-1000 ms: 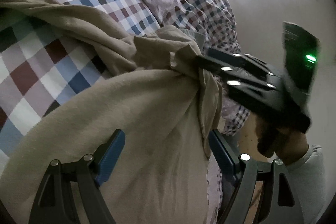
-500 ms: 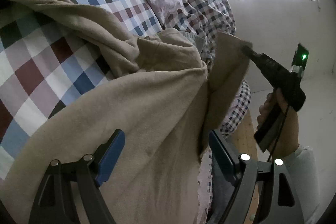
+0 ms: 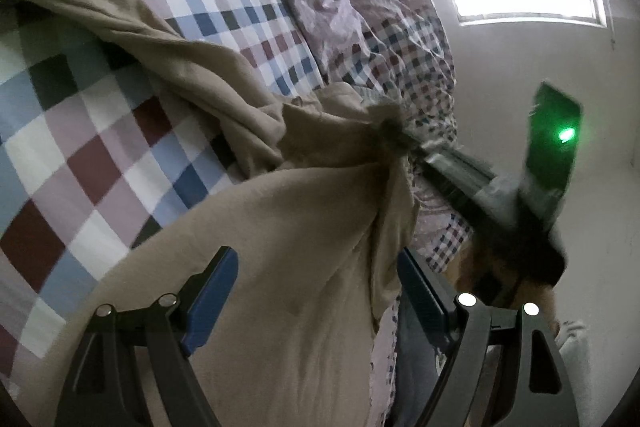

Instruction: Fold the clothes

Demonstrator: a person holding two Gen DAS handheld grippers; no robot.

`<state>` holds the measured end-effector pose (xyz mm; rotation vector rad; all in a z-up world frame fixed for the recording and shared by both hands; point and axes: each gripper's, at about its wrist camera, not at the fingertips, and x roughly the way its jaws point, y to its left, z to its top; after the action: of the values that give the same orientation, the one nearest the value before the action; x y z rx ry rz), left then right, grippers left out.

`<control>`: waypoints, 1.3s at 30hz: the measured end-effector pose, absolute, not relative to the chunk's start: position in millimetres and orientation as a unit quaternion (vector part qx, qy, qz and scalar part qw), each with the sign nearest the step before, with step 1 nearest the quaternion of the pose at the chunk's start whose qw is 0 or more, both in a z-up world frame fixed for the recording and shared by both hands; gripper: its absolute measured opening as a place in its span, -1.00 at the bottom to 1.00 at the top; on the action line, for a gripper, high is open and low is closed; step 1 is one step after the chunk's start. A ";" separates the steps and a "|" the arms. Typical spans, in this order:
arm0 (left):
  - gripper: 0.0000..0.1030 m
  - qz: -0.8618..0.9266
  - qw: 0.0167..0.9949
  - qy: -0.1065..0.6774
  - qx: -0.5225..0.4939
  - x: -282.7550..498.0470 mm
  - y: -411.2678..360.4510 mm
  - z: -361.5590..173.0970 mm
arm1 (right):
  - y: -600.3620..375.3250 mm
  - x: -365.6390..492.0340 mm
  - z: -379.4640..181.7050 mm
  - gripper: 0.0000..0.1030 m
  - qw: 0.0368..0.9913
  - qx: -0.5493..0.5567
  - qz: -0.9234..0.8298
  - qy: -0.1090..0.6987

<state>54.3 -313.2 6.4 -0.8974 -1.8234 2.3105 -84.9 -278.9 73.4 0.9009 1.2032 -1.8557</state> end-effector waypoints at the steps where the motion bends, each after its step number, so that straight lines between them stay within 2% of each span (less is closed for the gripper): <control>1: 0.65 0.750 0.032 -0.593 -0.291 54.5 -313.8 6.1 | -279.9 -82.6 64.8 -0.94 0.367 0.362 -0.715 0.472; 4: 0.65 0.748 0.031 -0.596 -0.290 54.8 -315.4 5.3 | -277.1 -77.6 54.4 -0.83 0.378 0.397 -0.695 0.465; 7: 0.66 0.746 0.030 -0.600 -0.288 54.5 -316.2 4.3 | -274.0 -72.3 54.2 -0.43 0.397 0.416 -0.679 0.456; 10: 0.66 0.742 0.029 -0.605 -0.287 54.8 -317.5 1.9 | -269.2 -69.8 62.8 -0.20 0.410 0.420 -0.677 0.444; 14: 0.66 0.741 0.026 -0.608 -0.284 56.6 -319.7 1.4 | -262.4 -87.6 85.9 -0.08 0.386 0.404 -0.713 0.424; 18: 0.66 0.740 0.027 -0.609 -0.283 57.6 -321.1 1.5 | -261.3 -115.4 91.2 -0.06 0.345 0.403 -0.745 0.404; 23: 0.66 0.740 0.034 -0.609 -0.282 57.6 -322.1 3.7 | -261.5 -135.9 61.9 -0.06 0.284 0.399 -0.766 0.416; 27: 0.66 0.741 0.049 -0.607 -0.283 56.5 -320.5 7.7 | -238.6 -136.3 85.9 -0.05 0.262 0.352 -0.823 0.361; 30: 0.66 0.754 0.060 -0.592 -0.280 57.0 -317.2 17.4 | -182.8 -128.3 139.2 0.14 0.263 0.330 -0.861 0.283; 32: 0.67 0.763 0.060 -0.581 -0.277 58.1 -315.2 23.8 | -138.3 -119.8 166.6 0.44 0.259 0.318 -0.878 0.248; 34: 0.67 0.768 0.063 -0.575 -0.274 59.8 -312.2 28.0 | -89.1 -110.8 189.5 0.55 0.248 0.305 -0.894 0.214; 37: 0.68 0.769 0.076 -0.568 -0.282 60.3 -301.8 29.5 | -3.4 -102.2 194.3 0.56 0.199 0.317 -0.909 0.184; 39: 0.68 0.780 0.084 -0.547 -0.293 57.6 -289.7 33.2 | 16.5 -106.7 175.8 0.56 0.190 0.327 -0.906 0.193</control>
<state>57.6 -289.7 33.2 -0.8735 -1.6318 2.3272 -106.7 16.5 175.8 0.9181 0.5418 -2.5457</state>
